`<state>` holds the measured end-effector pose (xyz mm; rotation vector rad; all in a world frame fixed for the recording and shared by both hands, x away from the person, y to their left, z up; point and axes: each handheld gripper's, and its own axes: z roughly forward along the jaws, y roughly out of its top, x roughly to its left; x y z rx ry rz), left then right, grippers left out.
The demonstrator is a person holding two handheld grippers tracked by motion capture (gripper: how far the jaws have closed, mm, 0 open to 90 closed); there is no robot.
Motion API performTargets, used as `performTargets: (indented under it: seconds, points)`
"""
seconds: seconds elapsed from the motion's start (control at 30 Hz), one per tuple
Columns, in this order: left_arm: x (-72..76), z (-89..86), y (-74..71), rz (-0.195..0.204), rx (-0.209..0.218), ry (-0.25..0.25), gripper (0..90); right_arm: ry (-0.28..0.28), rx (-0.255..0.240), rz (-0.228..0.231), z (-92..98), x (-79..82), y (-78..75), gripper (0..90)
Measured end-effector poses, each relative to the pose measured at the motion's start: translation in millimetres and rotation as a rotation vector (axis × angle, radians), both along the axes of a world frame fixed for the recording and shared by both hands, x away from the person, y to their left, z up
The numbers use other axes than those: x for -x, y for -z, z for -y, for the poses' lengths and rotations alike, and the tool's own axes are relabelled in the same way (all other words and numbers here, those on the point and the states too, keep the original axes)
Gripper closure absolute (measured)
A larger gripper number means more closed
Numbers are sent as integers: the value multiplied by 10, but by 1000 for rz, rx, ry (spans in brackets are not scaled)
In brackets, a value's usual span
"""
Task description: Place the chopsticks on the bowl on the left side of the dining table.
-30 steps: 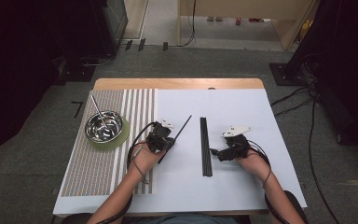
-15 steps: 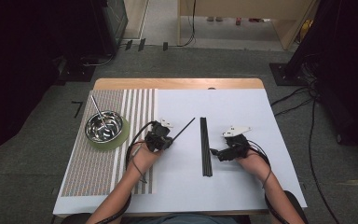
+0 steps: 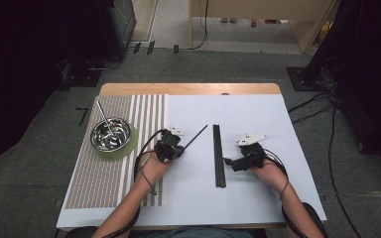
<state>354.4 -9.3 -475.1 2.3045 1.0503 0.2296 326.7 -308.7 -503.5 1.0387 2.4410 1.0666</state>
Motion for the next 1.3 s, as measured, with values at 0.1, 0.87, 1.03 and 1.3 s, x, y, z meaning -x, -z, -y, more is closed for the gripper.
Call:
performTargets:
  seconds: [0.1,0.87,1.03,1.3]
  points:
    - [-17,-23,-19,-9,10,3,871,1,0,-1,0,0,0,104]
    - [-34,-151,-210,11,41,9,874,-1,-1,1,0,-1,0,104]
    - [-35,-168,-217,11,39,15,873,-1,-1,1,0,-1,0,104]
    - [-41,-203,-248,12,58,17,873,-1,-1,1,0,-1,0,104]
